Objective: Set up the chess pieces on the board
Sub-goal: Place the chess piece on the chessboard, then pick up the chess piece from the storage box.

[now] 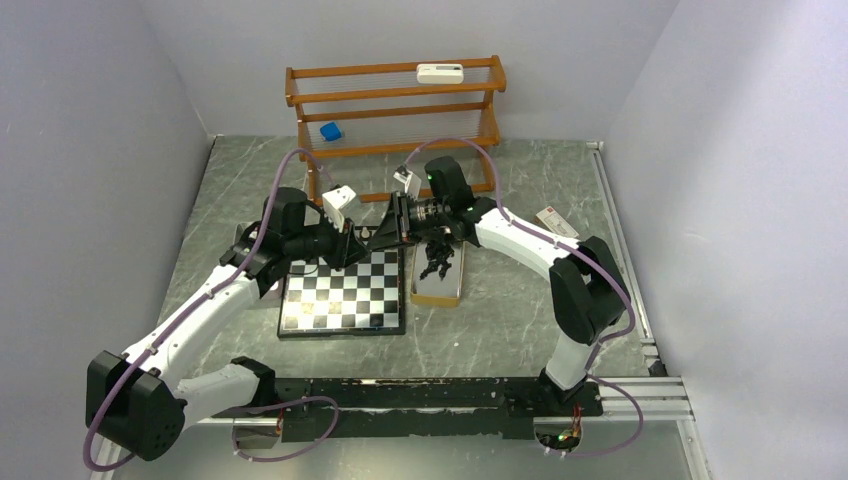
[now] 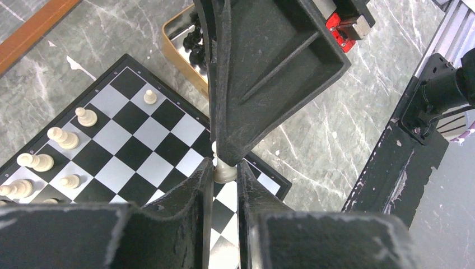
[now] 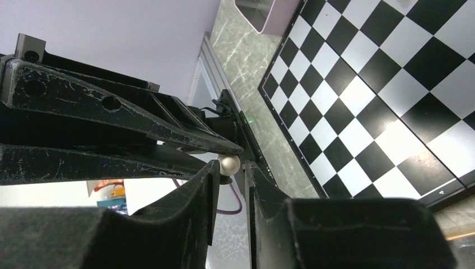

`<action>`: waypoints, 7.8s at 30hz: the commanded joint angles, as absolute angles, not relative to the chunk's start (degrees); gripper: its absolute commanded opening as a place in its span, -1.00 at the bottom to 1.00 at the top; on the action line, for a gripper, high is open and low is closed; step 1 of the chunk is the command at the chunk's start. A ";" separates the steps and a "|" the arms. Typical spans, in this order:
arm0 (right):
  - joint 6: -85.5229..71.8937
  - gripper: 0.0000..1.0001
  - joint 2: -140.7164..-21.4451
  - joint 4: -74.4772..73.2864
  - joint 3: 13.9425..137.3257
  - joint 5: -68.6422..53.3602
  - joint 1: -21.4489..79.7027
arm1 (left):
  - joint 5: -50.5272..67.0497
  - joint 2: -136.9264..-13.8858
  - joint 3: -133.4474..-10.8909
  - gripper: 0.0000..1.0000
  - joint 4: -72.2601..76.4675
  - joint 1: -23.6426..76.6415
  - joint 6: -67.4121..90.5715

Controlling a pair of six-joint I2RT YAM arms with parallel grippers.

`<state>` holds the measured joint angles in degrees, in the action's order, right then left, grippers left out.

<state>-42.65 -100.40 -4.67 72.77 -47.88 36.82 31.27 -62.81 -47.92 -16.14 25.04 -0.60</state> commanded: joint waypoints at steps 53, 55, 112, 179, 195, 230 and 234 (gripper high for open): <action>-16.25 -1.00 -108.92 7.96 75.82 -8.29 46.14 | 23.22 -62.80 -48.87 0.99 -25.22 -4.03 16.99; -14.30 -1.00 -110.30 8.50 76.51 -5.75 47.52 | 16.75 -61.63 -47.80 0.99 -25.69 -4.03 17.36; -5.27 -0.71 -124.99 7.94 84.00 6.28 53.10 | -7.10 -58.29 -45.34 0.99 -28.96 -4.88 22.85; -15.68 1.00 -85.95 4.59 66.99 3.41 53.89 | -5.82 -75.82 -52.93 0.36 -26.95 -8.66 25.01; -15.26 1.00 -75.93 5.11 62.40 6.25 53.87 | -2.13 -94.61 -59.38 -0.18 -20.03 -8.61 26.55; -14.91 1.00 -74.16 5.10 61.85 7.25 53.84 | -7.13 -101.34 -61.41 -0.21 -19.74 -8.86 27.19; -14.81 1.00 -73.56 5.01 61.39 7.53 53.81 | -7.47 -102.50 -61.98 -0.26 -21.66 -8.81 26.75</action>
<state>-15.38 -75.42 4.01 62.26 6.07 53.71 -5.56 -101.03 -60.12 -19.53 -8.32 27.38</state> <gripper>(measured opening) 0.997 0.386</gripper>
